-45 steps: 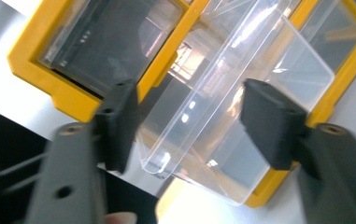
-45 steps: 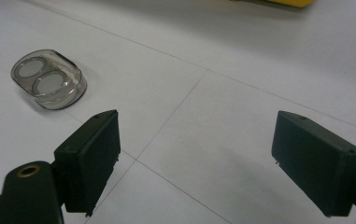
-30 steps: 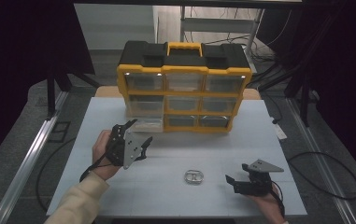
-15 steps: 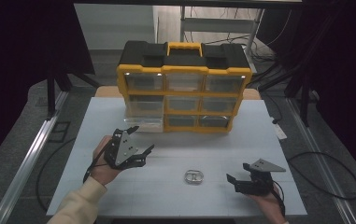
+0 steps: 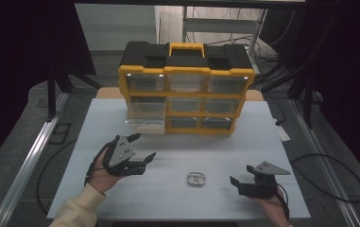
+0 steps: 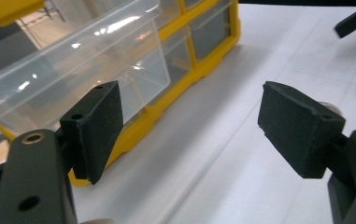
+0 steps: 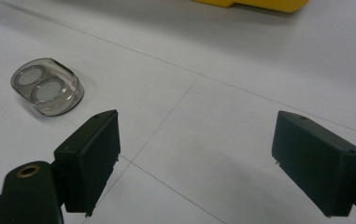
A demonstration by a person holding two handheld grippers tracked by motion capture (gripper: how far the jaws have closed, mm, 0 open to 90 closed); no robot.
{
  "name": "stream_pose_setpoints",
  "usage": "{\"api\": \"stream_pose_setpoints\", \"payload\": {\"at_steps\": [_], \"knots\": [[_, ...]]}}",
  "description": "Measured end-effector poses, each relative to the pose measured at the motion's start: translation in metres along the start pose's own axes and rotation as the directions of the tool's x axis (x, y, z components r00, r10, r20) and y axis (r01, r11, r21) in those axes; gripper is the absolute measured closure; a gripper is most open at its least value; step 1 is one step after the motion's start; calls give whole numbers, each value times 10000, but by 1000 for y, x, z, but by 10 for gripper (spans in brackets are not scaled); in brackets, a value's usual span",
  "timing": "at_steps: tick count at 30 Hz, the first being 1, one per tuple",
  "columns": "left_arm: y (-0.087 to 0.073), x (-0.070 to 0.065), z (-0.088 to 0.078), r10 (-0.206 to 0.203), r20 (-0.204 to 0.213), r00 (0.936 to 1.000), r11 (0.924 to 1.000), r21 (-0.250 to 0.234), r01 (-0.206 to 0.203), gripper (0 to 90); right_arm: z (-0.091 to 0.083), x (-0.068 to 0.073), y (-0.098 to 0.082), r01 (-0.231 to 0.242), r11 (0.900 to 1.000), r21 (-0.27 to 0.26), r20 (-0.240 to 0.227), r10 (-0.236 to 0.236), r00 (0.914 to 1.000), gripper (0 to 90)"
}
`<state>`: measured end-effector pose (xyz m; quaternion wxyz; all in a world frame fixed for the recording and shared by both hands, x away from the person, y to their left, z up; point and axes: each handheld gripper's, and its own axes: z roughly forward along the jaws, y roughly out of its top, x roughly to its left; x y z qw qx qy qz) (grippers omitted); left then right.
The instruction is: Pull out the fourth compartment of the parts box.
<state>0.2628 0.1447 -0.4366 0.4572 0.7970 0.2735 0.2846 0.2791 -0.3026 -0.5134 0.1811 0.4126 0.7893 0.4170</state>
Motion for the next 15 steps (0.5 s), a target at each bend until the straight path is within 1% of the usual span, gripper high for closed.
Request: {"api": "stream_pose_setpoints", "payload": {"at_steps": [1, 2, 3, 4, 8, 9, 11, 15], "knots": [[0, 0, 1, -83, 147, 9999, 10000, 29, 83, 224, 0, 0, 0, 0, 10000, 11, -11, 0, 10000, 163], [0, 0, 2, -261, 455, 9986, 9996, 155, 254, 213, 0, 0, 0, -6, 10000, 30, -3, 6, 10000, 163], [0, 0, 3, -295, 547, 9981, 9994, 179, 285, 212, 0, 0, 0, -12, 10000, 44, -5, 12, 10000, 163], [0, 0, 3, -295, 547, 9981, 9994, 179, 285, 212, 0, 0, 0, -12, 10000, 44, -5, 12, 10000, 163], [-1, 0, 5, -658, 1019, 9926, 9977, 223, 639, 213, 0, 0, 0, -30, 10000, 32, 31, 30, 10000, 163], [-2, -1, 6, -728, 1060, 9917, 9972, 224, 708, 213, 0, 0, 0, -37, 10000, 42, 28, 37, 10000, 163], [-2, -3, 7, -702, 1083, 9916, 9974, 256, 678, 211, 0, 0, 0, -31, 10000, 56, 15, 31, 10000, 162], [-2, -4, 9, -956, 1396, 9856, 9954, 212, 935, 210, 1, 0, 0, -25, 10000, 55, 6, 25, 10000, 163]]}}
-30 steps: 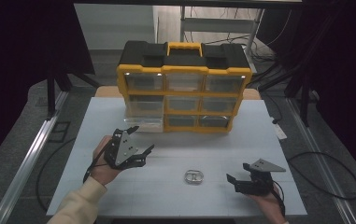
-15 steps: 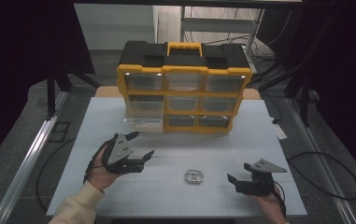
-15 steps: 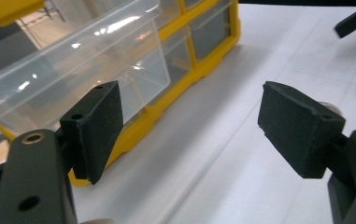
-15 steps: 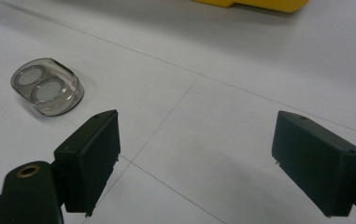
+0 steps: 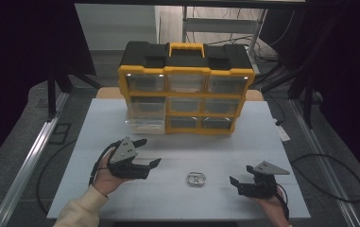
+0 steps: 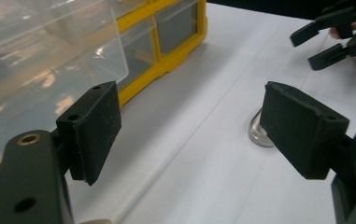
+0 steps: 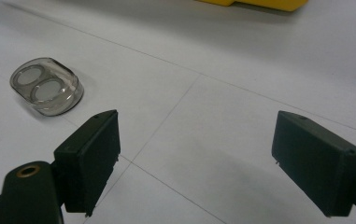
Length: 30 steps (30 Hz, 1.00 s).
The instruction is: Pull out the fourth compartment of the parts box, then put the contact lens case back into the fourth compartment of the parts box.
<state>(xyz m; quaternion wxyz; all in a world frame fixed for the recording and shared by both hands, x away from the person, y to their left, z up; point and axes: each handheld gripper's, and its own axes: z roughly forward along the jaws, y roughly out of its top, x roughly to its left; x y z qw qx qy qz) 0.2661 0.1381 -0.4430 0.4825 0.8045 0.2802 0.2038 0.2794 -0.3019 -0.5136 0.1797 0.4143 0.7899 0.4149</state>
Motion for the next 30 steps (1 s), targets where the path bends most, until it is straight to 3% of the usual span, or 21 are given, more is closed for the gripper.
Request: {"api": "stream_pose_setpoints", "payload": {"at_steps": [6, 17, 30], "knots": [[-1, 2, 1, -299, 210, 9993, 9995, -56, 300, 208, 0, -1, 0, -76, 10000, -45, -23, 76, 10000, 162], [-7, -1, 12, -486, 629, 9968, 9986, 230, 472, 189, 0, -3, 1, -153, 9996, -233, -50, 152, 9999, 163], [-6, -4, 27, -294, 901, 9955, 9979, 604, 240, 183, -1, -4, 1, -274, 9992, -293, -56, 272, 9996, 163]]}}
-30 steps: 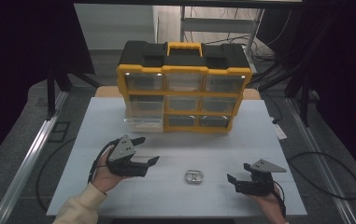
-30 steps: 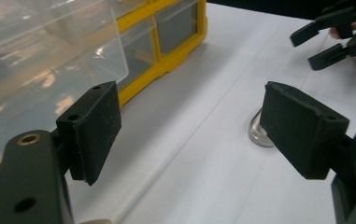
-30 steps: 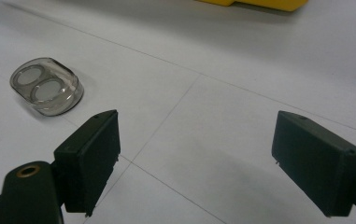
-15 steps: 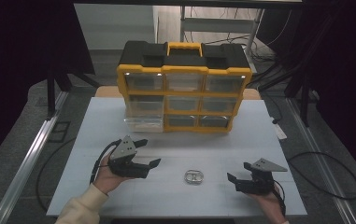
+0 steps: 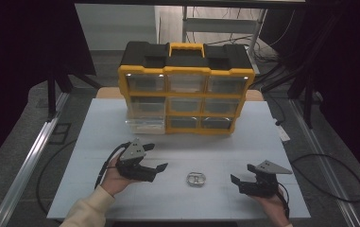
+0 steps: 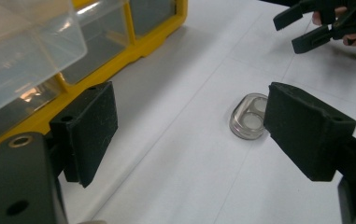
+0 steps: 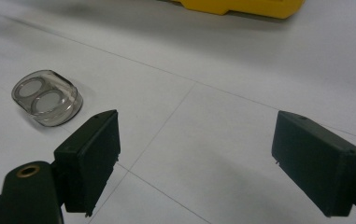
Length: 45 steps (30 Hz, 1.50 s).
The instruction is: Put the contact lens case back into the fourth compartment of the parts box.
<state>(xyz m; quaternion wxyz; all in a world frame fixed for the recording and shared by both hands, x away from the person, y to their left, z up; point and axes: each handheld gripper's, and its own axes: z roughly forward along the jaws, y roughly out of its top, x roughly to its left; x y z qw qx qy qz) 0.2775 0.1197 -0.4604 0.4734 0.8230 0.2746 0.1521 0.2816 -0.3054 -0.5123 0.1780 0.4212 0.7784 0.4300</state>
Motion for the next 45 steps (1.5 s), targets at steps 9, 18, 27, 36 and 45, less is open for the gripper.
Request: {"api": "stream_pose_setpoints", "payload": {"at_steps": [9, 18, 27, 36, 45], "knots": [[1, -8, 16, 278, 94, 9996, 9990, 338, -281, 178, -2, 0, 0, 31, 10000, -65, -104, -31, 9999, 163], [5, -17, 35, 492, 364, 9981, 9960, 735, -518, 172, -2, -1, 0, 98, 9999, -60, -148, -99, 9998, 163], [7, -19, 49, 592, 589, 9965, 9924, 1047, -651, 162, -1, -1, 0, 165, 9999, -25, -128, -165, 9998, 163], [5, -19, 62, 582, 812, 9950, 9884, 1354, -688, 154, 0, -2, 0, 175, 9998, 1, -86, -175, 9998, 164], [7, -20, 70, 634, 964, 9933, 9849, 1548, -779, 148, 0, -3, 0, 196, 9998, 24, -104, -196, 9998, 164]]}}
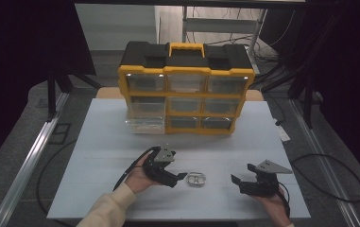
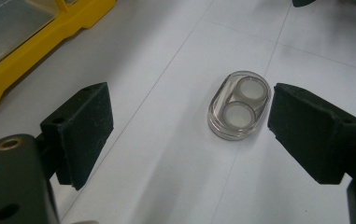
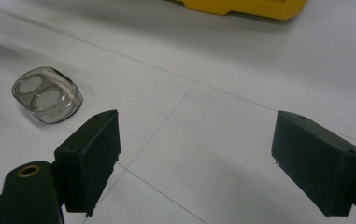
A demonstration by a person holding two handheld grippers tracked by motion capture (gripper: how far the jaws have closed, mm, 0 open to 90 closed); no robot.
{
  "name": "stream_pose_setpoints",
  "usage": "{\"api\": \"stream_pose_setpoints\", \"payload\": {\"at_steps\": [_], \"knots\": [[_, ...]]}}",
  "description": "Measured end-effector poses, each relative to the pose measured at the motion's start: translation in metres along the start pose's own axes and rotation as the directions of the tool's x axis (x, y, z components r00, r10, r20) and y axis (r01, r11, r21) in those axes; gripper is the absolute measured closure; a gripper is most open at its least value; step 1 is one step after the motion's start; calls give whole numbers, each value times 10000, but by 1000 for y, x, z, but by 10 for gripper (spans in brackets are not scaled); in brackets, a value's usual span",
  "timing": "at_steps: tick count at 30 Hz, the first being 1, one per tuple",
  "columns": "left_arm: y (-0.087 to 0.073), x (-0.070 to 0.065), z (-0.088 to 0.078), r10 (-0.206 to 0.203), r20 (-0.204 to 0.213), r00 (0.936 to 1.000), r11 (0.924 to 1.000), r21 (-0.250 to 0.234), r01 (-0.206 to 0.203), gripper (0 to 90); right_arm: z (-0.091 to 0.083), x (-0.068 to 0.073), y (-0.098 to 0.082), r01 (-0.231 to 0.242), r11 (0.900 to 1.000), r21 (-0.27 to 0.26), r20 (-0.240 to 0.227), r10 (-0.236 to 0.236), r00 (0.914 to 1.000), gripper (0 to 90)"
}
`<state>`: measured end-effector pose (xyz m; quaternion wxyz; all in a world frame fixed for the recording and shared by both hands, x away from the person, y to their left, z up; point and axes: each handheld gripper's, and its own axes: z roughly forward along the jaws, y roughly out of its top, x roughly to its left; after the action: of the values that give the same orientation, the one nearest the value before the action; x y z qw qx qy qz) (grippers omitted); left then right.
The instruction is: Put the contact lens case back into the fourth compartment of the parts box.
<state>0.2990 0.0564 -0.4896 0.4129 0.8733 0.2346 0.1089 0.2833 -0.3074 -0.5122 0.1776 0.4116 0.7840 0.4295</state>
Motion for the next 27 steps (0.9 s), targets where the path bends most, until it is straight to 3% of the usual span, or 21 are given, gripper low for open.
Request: {"api": "stream_pose_setpoints", "payload": {"at_steps": [27], "knots": [[14, -10, 19, 323, 737, 9968, 9989, 321, -347, 140, 1, -1, 0, -56, 10000, 44, 0, 56, 10000, 164]]}}
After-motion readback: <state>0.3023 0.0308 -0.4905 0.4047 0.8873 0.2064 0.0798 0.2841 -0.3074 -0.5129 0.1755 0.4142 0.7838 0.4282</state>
